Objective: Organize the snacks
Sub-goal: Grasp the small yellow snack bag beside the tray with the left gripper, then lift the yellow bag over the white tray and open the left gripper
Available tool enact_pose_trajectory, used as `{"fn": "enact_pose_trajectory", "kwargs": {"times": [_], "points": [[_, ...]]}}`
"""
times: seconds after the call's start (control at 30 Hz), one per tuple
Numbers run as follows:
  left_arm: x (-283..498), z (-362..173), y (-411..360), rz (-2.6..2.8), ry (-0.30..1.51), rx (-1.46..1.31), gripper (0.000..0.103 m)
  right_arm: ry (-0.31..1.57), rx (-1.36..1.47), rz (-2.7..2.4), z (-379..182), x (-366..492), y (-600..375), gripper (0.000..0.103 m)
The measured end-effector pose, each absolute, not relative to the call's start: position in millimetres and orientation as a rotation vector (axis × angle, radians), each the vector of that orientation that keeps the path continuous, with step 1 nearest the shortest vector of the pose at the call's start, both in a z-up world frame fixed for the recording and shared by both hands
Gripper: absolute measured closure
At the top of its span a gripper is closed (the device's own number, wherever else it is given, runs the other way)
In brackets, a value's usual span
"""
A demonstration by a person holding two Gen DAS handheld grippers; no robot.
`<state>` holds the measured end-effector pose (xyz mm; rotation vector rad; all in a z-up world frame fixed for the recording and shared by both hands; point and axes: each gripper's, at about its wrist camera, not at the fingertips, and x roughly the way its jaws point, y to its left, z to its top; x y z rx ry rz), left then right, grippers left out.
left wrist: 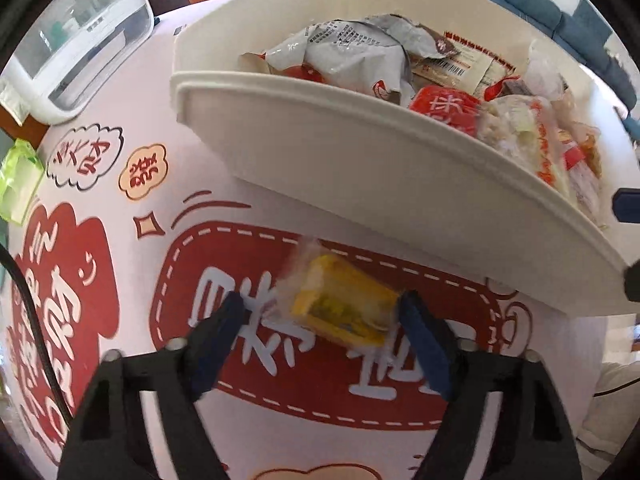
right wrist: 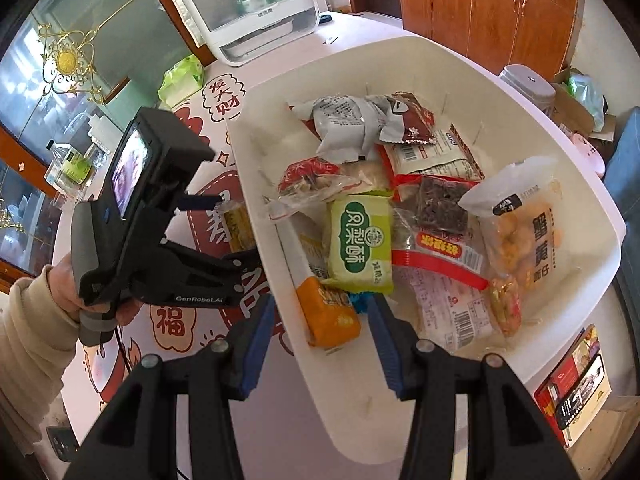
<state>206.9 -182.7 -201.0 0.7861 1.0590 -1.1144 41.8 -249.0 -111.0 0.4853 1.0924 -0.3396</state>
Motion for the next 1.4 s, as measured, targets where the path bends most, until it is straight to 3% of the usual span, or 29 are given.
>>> {"fn": "enact_pose_trajectory", "kwargs": {"times": [0.13, 0.23, 0.67, 0.97, 1.4], "points": [[203.1, -196.7, -175.2, -1.1, 1.038, 0.758, 0.075, 1.089, 0.487, -0.341, -110.6, 39.6, -248.6, 0.054], [199.3, -196.9, -170.0, -1.08, 1.039, 0.733, 0.088, 1.084, 0.482, -0.339, -109.5, 38.4, -247.8, 0.054], [171.7, -181.0, -130.6, -0.957, 1.082, 0.599, 0.088, 1.038, 0.463, -0.341, -99.3, 19.8, -245.2, 0.054], [130.1, -114.7, -114.0, -0.945, 1.034, 0.496, 0.088, 1.008, 0.451, -0.322, -90.1, 7.9, -243.6, 0.054], [85.2, -35.9, -152.4, -0.947, 0.936, 0.442, 0.088, 0.948, 0.413, -0.327, -67.7, -19.9, -254.2, 0.054]]}}
